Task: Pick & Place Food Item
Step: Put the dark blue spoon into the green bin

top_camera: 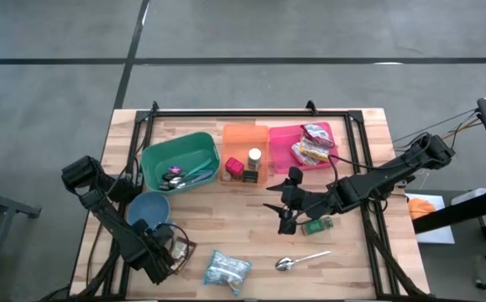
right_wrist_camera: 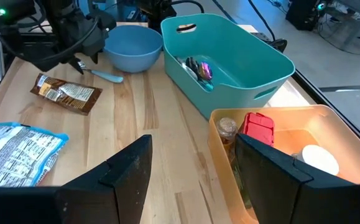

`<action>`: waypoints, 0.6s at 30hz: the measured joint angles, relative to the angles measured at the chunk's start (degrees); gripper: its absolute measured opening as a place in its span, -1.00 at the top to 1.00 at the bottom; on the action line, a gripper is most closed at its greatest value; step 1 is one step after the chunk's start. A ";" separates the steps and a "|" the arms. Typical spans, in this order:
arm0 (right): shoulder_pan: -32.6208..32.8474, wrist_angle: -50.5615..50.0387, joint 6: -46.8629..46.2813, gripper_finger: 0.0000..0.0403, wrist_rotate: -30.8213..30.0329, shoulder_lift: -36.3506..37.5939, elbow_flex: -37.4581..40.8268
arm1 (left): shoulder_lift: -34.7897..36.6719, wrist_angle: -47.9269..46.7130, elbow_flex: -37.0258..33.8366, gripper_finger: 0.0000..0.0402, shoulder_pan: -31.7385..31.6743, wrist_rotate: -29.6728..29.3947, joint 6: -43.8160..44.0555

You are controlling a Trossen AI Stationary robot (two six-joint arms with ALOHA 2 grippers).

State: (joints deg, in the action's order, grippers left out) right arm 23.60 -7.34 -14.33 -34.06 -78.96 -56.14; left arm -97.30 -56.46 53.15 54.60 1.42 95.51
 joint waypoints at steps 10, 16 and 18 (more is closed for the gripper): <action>0.01 0.00 0.00 -0.12 0.00 0.00 0.00 | 0.44 7.01 -2.69 0.01 -0.58 -1.19 -3.16; 0.02 0.07 0.00 -0.12 0.01 0.00 0.00 | 0.46 7.40 -3.26 0.01 -1.08 -0.62 -4.05; 0.00 0.18 0.00 -0.12 0.00 0.00 0.00 | 0.46 7.38 -3.24 0.01 -1.33 -0.16 -4.02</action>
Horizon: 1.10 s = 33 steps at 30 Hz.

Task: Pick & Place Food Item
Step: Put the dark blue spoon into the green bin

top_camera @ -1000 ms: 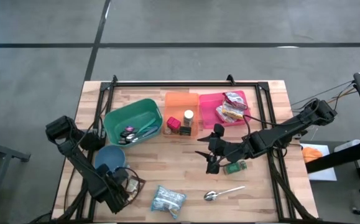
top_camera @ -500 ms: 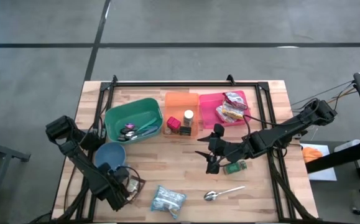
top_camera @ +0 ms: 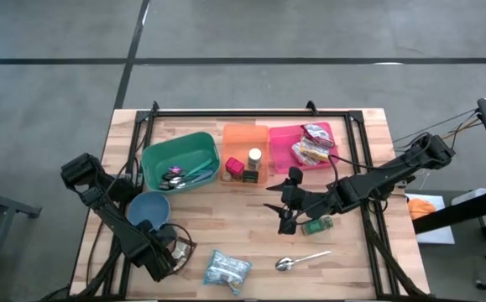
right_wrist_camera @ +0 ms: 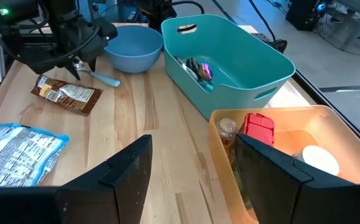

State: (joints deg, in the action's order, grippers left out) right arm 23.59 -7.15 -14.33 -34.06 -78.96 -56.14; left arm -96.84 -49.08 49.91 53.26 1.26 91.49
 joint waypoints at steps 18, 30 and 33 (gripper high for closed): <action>0.00 0.19 0.00 -0.12 0.07 0.00 0.00 | -0.13 2.26 -0.17 0.54 -0.16 0.87 -1.71; 0.02 0.24 -0.04 -0.12 0.20 0.00 0.00 | -0.11 3.39 -0.20 0.98 -0.16 0.50 -3.14; 0.02 0.24 -0.02 -0.12 0.20 0.00 0.00 | -0.11 3.44 -0.20 0.99 -0.16 0.46 -3.00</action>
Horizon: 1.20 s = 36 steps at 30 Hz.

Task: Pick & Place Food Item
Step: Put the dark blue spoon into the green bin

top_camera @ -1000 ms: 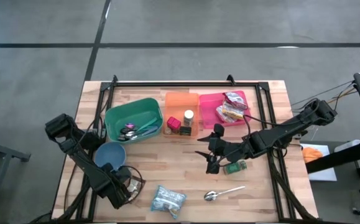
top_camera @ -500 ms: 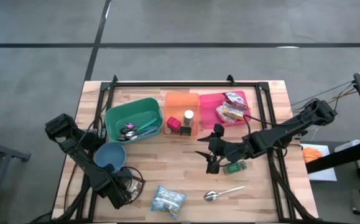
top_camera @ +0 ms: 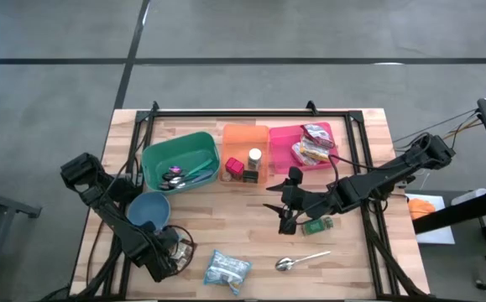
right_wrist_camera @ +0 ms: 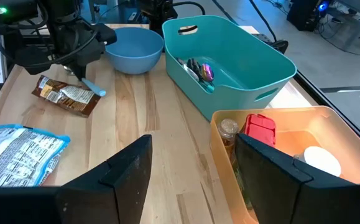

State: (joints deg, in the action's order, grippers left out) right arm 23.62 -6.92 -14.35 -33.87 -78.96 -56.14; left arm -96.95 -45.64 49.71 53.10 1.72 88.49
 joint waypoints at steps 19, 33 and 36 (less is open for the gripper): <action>0.00 0.01 0.00 -0.12 1.32 0.00 0.00 | -0.06 -4.97 5.66 0.99 0.00 -4.24 -1.73; 0.00 0.05 0.00 -0.12 1.36 0.00 0.00 | -1.94 0.95 3.92 1.00 0.00 -3.45 -4.64; 0.00 0.08 -0.04 -0.12 1.37 0.00 0.00 | -2.10 0.91 3.96 1.00 0.00 -3.30 -4.68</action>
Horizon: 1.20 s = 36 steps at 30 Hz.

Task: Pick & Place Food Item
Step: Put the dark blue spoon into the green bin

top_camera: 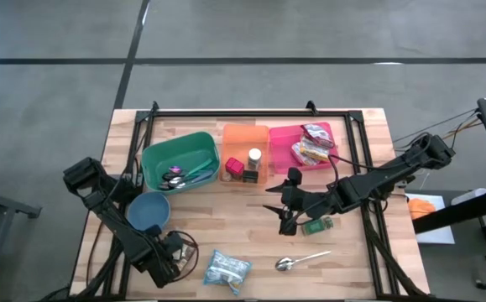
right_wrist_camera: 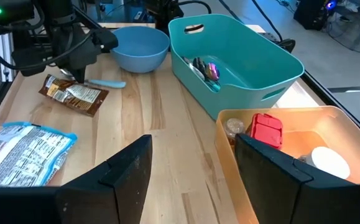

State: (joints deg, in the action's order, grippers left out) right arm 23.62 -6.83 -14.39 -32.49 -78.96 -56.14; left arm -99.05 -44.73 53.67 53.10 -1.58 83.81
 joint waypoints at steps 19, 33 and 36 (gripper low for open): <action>0.00 0.22 -0.16 -0.12 0.72 0.00 0.00 | 0.53 -5.14 2.99 0.47 -1.15 0.30 10.67; 0.00 0.29 -0.16 -0.12 1.51 0.00 0.00 | 0.95 -3.59 -2.03 0.20 -5.26 0.11 18.29; 0.00 0.29 -0.16 -0.12 1.51 0.00 0.00 | 0.99 -3.00 -2.55 0.20 -5.57 0.48 17.95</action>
State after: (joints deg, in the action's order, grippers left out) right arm 23.62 -6.54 -14.55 -30.98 -78.96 -56.14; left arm -98.06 -47.73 51.12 47.53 -1.10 101.76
